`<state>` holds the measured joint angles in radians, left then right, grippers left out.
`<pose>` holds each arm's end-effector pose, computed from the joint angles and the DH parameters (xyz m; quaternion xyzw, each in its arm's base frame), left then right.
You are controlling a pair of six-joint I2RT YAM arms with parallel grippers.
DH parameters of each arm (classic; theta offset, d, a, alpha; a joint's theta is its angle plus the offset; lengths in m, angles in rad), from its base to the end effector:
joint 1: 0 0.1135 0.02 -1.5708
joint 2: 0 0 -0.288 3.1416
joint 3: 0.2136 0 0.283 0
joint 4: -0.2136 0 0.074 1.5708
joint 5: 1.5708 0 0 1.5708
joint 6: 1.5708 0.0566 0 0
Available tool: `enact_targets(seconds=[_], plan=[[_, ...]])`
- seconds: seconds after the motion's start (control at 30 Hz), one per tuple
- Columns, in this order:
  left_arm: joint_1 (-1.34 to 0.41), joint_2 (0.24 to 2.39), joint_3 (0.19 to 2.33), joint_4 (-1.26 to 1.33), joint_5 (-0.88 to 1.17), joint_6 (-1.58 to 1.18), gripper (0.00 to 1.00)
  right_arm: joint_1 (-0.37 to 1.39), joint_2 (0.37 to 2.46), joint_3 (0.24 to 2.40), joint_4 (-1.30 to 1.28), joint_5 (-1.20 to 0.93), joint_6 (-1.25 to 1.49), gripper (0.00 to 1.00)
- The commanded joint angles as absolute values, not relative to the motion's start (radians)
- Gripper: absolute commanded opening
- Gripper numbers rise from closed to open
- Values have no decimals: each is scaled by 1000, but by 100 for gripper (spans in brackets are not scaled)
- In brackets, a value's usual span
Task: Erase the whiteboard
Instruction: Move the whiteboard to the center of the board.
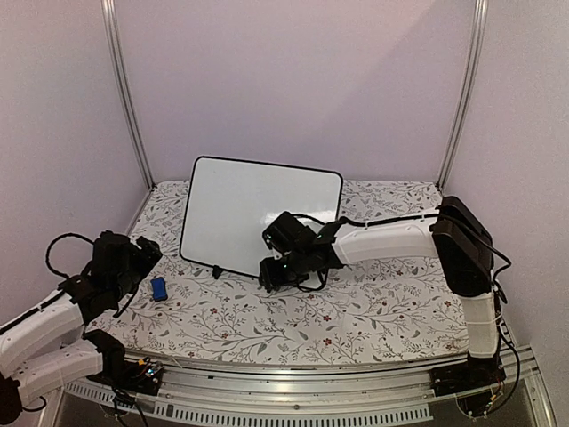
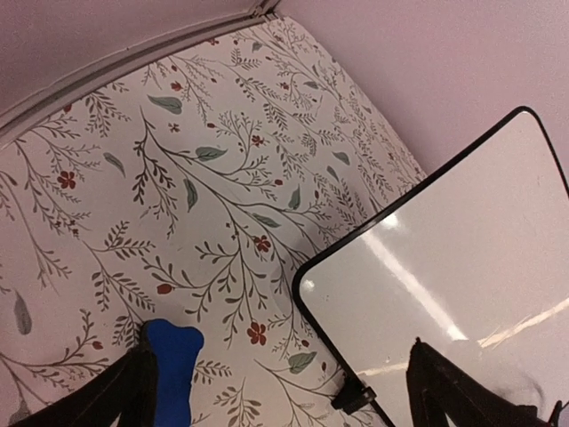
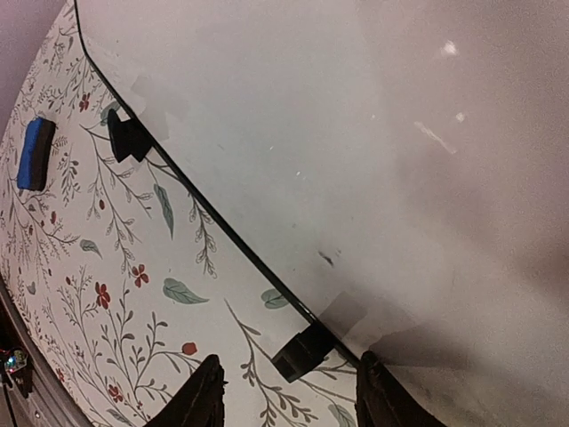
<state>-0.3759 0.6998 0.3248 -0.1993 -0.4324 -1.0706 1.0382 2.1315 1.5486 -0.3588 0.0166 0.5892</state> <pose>0.1801 -0.0456 0.1854 -0.3884 0.7718 -0.1677 0.4746 0.2618 0.4423 0.1497 -0.2092 0.9276 0.2194 0.2182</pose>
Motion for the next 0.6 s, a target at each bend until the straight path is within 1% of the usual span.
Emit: enact_targets(seconds=[0.0, 0.17, 0.27, 0.4, 0.57], plan=[[-380, 658, 343, -242, -399, -1052, 97, 1028, 2213, 1604, -389, 133, 630, 49], [-381, 580, 309, -253, -387, -1047, 96, 1028, 2264, 1623, -396, 156, 648, 43], [-383, 531, 302, -278, -395, -1040, 96, 1032, 2283, 1624, -411, 169, 655, 41], [-382, 475, 298, -304, -402, -1028, 96, 1039, 2287, 1612, -428, 188, 665, 40], [-383, 460, 300, -320, -404, -1024, 95, 1045, 2301, 1629, -480, 248, 654, 40]])
